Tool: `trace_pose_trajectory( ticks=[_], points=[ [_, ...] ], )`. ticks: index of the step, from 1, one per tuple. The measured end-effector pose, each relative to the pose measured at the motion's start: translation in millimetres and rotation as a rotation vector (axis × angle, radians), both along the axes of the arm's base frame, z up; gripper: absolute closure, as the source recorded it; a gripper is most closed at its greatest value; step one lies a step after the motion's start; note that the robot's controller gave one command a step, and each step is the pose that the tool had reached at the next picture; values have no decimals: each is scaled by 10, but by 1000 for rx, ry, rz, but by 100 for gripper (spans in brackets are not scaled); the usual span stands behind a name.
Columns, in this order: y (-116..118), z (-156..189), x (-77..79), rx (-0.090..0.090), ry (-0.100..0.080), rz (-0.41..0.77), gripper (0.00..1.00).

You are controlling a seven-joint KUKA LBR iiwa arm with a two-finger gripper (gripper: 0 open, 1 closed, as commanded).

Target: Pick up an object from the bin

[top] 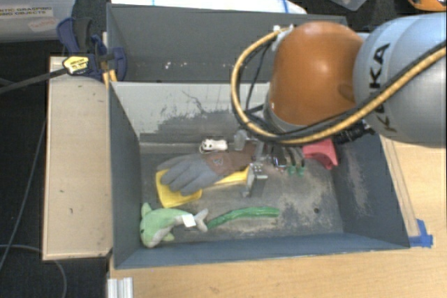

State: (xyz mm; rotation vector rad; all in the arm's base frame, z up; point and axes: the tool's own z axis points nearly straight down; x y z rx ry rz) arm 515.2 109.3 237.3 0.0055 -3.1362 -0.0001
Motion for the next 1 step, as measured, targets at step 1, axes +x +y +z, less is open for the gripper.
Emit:
trace_pose_trajectory(
  ticks=[1],
  points=[
    [-7, 39, 17, 1, -8, -5, 0]
  ],
)
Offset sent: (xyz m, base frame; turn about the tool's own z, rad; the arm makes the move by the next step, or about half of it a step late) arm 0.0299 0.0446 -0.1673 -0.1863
